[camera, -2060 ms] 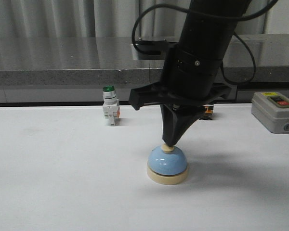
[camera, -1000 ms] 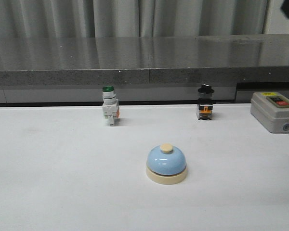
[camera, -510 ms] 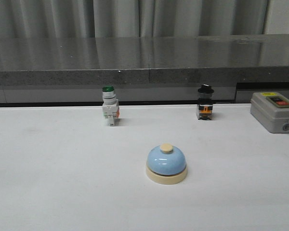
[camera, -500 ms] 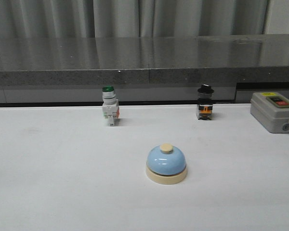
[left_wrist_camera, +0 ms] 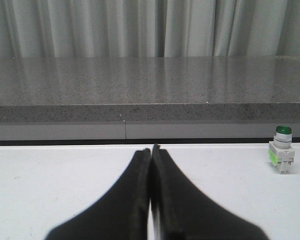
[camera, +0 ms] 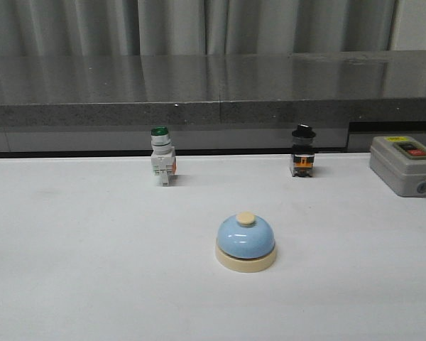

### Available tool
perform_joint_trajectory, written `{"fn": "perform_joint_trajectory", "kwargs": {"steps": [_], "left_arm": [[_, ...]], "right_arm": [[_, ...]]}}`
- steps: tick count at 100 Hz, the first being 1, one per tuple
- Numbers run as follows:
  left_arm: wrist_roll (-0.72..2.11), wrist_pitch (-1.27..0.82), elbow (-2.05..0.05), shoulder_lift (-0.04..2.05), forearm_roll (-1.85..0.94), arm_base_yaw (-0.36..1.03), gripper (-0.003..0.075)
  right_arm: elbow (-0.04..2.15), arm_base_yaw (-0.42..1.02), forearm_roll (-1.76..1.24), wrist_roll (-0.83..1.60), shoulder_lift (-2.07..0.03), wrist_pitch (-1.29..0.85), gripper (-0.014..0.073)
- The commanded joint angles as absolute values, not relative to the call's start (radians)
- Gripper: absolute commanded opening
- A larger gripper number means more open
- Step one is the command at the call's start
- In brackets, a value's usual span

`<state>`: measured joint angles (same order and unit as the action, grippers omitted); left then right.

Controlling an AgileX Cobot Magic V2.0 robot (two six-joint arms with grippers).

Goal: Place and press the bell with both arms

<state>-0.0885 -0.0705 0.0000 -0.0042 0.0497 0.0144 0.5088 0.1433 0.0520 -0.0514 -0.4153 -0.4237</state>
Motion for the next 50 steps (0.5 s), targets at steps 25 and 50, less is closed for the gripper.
{"fn": "perform_joint_trajectory", "kwargs": {"steps": [25, 50], "left_arm": [[-0.097, 0.016, 0.043, -0.034, 0.041, 0.013, -0.002], [-0.097, 0.016, 0.043, -0.034, 0.041, 0.013, -0.002]], "right_arm": [[0.525, 0.139, 0.064, -0.052, -0.419, -0.338, -0.006], [0.404, 0.138, 0.07, -0.052, -0.333, -0.194, -0.006]]}}
